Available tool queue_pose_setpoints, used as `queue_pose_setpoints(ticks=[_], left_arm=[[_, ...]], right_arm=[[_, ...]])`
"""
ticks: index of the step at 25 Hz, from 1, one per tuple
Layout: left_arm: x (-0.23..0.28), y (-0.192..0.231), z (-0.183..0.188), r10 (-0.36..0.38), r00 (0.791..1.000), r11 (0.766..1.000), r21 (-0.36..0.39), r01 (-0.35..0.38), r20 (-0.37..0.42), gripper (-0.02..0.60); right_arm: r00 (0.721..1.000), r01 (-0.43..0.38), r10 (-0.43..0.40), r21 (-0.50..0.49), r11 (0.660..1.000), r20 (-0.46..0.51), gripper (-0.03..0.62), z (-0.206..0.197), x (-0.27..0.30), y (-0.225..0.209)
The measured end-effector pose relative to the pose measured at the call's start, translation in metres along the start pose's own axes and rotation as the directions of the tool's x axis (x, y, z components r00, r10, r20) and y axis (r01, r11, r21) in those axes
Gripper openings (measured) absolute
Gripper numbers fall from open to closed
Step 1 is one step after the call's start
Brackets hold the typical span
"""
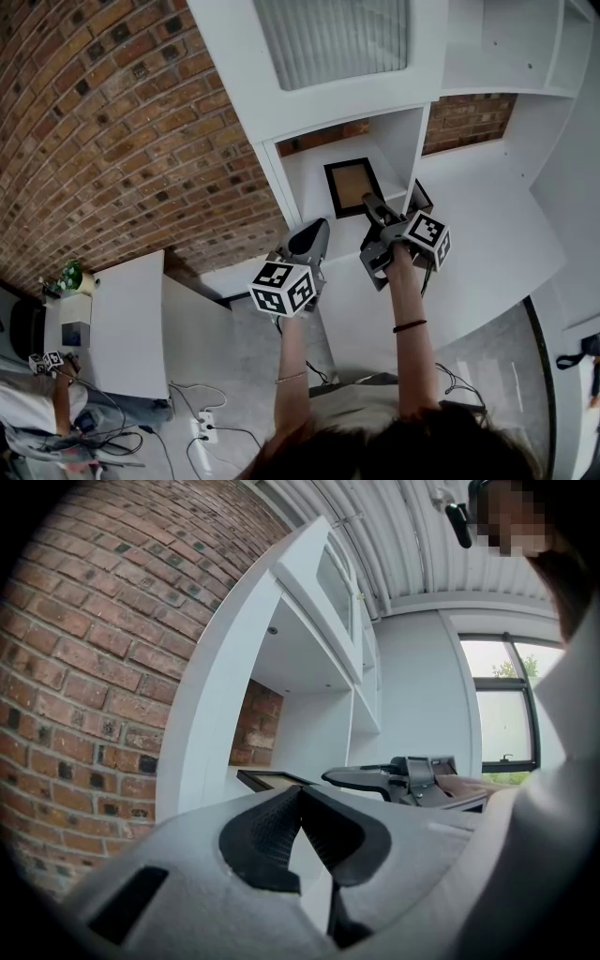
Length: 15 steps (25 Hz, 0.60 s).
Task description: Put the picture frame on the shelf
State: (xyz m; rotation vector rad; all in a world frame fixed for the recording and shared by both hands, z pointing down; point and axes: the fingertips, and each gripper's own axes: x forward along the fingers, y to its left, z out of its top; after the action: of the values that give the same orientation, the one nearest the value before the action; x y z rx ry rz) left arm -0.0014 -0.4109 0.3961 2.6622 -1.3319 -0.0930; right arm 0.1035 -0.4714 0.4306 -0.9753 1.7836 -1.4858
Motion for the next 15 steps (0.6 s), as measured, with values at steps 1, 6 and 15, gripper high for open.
queue_pose_setpoints(ticks=[1,6,15], left_arm=[[0.000,-0.001,0.000,0.000,1.000,1.000,0.001,0.000,-0.001,0.011],[-0.002,-0.004,-0.004,-0.003,1.000,1.000,0.001,0.003,-0.011,0.011],[-0.011,-0.017,-0.012,-0.006,1.000,1.000,0.000,0.006,-0.029,0.011]], right_arm=[[1.000,-0.004,0.004,0.002,1.000,-0.005,0.202,-0.001,-0.001,0.000],[0.999,-0.030,0.031,0.023,0.999,-0.034,0.201,-0.008,-0.003,-0.001],[0.991,-0.064,0.067,0.029,0.998,-0.113,0.201,-0.027,-0.017,-0.001]])
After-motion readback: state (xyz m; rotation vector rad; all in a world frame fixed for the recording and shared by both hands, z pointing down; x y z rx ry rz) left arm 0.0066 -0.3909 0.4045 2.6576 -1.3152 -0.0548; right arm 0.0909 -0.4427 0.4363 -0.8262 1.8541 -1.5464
